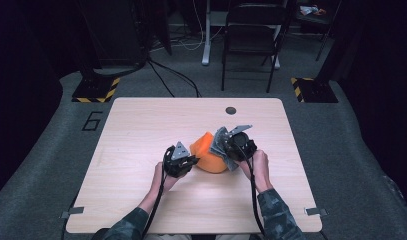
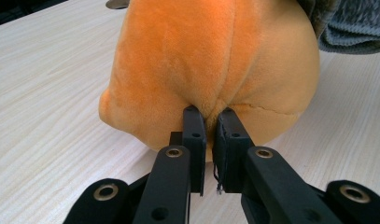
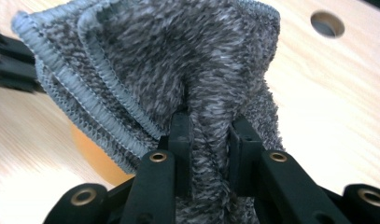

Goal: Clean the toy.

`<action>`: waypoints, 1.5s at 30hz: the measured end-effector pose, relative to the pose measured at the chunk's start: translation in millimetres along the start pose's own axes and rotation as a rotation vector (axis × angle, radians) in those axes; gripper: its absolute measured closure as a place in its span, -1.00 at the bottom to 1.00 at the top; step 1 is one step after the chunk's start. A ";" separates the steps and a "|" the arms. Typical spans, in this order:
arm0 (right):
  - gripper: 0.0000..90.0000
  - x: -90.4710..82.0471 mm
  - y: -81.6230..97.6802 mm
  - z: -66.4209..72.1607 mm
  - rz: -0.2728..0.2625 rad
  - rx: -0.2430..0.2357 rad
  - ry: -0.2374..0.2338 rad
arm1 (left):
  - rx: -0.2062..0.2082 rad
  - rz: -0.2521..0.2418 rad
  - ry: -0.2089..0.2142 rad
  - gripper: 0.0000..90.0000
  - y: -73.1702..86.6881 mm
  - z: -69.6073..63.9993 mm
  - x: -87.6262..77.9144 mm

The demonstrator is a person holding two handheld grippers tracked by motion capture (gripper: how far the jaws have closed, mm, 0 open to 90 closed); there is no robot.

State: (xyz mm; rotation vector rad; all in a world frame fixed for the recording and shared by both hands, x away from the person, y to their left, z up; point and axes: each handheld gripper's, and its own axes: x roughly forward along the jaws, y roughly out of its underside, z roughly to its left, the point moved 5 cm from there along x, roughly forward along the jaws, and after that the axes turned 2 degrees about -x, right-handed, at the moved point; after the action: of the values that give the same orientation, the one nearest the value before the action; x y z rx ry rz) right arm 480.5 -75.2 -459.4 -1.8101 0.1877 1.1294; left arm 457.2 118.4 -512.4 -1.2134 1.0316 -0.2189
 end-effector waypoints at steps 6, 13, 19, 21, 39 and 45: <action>0.65 9.7 16.8 -9.1 0.037 0.046 0.003 | 0.008 0.005 -0.002 0.87 -0.2 -0.4 -0.2; 0.65 23.2 30.2 -16.4 0.079 0.068 -0.002 | 0.006 -0.001 -0.003 0.87 -0.1 -0.2 0.3; 0.65 29.3 36.4 -18.9 0.115 0.084 0.006 | 0.006 0.005 -0.001 0.86 -0.1 -0.6 -0.3; 0.65 25.7 34.7 -19.7 0.099 0.077 0.007 | 0.003 0.002 -0.004 0.87 0.2 0.1 -0.1; 0.65 -7.1 -15.5 9.4 -0.047 -0.044 -0.008 | 0.007 0.009 -0.004 0.86 0.4 0.6 -0.5; 0.65 -1.5 -7.6 5.7 -0.037 0.006 -0.015 | 0.007 0.010 0.000 0.86 0.4 -0.1 -0.2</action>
State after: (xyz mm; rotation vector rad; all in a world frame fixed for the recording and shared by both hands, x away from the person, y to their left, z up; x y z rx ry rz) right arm 480.4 -67.3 -454.0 -1.7926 0.1481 1.1152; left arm 456.8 118.6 -512.6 -1.2015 1.0359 -0.2147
